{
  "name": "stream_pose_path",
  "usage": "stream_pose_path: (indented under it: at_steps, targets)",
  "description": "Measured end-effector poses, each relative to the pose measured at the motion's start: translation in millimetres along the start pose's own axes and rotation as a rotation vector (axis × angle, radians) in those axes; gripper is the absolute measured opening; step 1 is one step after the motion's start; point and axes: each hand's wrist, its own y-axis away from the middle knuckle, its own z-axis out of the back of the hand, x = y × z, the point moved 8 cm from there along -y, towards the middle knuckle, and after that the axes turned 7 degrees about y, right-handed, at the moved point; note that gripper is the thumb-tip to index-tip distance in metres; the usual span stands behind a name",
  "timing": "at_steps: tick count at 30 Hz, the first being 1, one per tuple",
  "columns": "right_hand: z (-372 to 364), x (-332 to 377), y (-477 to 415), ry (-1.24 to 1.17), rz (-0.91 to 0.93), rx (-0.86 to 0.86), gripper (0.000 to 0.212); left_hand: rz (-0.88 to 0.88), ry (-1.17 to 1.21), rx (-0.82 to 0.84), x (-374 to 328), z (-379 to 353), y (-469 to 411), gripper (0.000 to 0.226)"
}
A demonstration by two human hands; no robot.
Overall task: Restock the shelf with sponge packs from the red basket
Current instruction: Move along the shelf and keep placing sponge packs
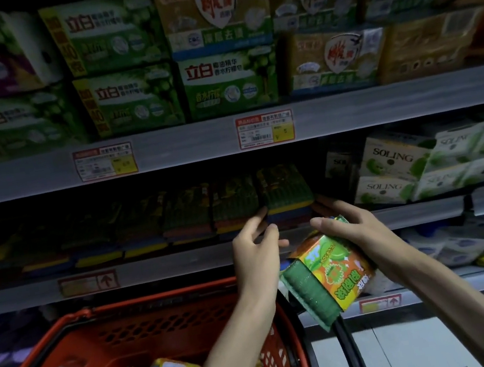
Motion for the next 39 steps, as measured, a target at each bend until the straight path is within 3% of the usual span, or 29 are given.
stream_pose_path:
  at_steps: [4,9,13,17,22,26,29,31,36,39]
  targets:
    - [-1,-2,0,0.002,0.015,0.013,0.073,0.027,0.020,0.030,-1,-1,3,0.035]
    - [-4,1,1,0.016,0.027,0.056,0.058,0.036,0.017,0.045,-5,-3,4,0.032]
    - [-7,2,2,0.019,0.018,0.065,0.069,0.022,0.005,0.051,-5,-5,5,0.033]
    - [-5,4,5,0.030,0.005,0.060,0.063,0.017,-0.003,0.026,-5,-3,4,0.031]
    - [3,3,9,0.058,0.009,0.020,0.094,0.026,-0.021,-0.010,-4,0,8,0.029]
    - [17,4,16,0.091,0.006,-0.019,0.101,0.014,-0.030,-0.026,-7,7,17,0.022]
    - [27,0,23,0.095,-0.017,-0.081,0.094,0.011,-0.040,0.034,-8,7,25,0.017]
    - [32,1,28,0.081,-0.016,-0.141,0.076,0.036,-0.077,0.148,-5,0,33,0.018]
    - [42,5,38,0.017,-0.029,-0.230,0.054,0.118,-0.146,0.472,7,-21,56,0.046]
    - [49,5,43,0.024,-0.037,-0.319,0.052,0.134,-0.103,0.528,7,-25,63,0.052]
